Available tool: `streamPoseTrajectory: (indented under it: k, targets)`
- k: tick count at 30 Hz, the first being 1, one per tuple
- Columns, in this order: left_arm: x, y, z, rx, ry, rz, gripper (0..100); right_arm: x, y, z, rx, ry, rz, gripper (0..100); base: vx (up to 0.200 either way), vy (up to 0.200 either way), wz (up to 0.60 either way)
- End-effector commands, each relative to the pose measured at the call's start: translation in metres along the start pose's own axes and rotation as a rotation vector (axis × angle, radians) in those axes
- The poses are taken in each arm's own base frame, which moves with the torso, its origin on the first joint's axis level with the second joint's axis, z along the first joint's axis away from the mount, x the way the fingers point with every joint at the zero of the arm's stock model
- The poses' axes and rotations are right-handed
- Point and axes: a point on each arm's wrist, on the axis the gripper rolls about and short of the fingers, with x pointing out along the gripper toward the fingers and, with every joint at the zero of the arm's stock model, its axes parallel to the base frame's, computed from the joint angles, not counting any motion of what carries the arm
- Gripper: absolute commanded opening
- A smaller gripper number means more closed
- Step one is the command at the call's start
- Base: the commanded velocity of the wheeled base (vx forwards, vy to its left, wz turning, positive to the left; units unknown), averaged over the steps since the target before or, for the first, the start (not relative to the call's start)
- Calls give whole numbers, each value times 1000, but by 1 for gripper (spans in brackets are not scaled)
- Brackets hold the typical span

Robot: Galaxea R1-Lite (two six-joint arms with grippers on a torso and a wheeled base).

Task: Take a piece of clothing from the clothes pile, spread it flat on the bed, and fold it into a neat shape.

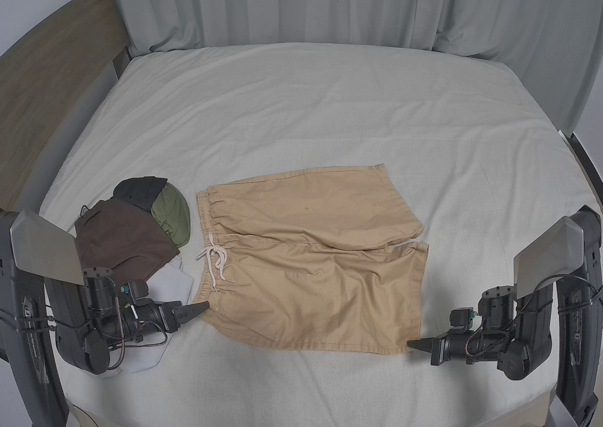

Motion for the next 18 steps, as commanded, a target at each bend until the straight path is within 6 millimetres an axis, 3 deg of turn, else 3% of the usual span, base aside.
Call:
streamPoseTrajectory:
  k: [1, 18]
  targets:
    - [10, 8, -5, -37, 5, 38, 100, 0, 0, -1, 1, 3, 0, 0, 0, 0, 0]
    - [30, 11, -13, -202, 23, 22, 100, 1, 0, -1, 2, 4, 0, 0, 0, 0, 0]
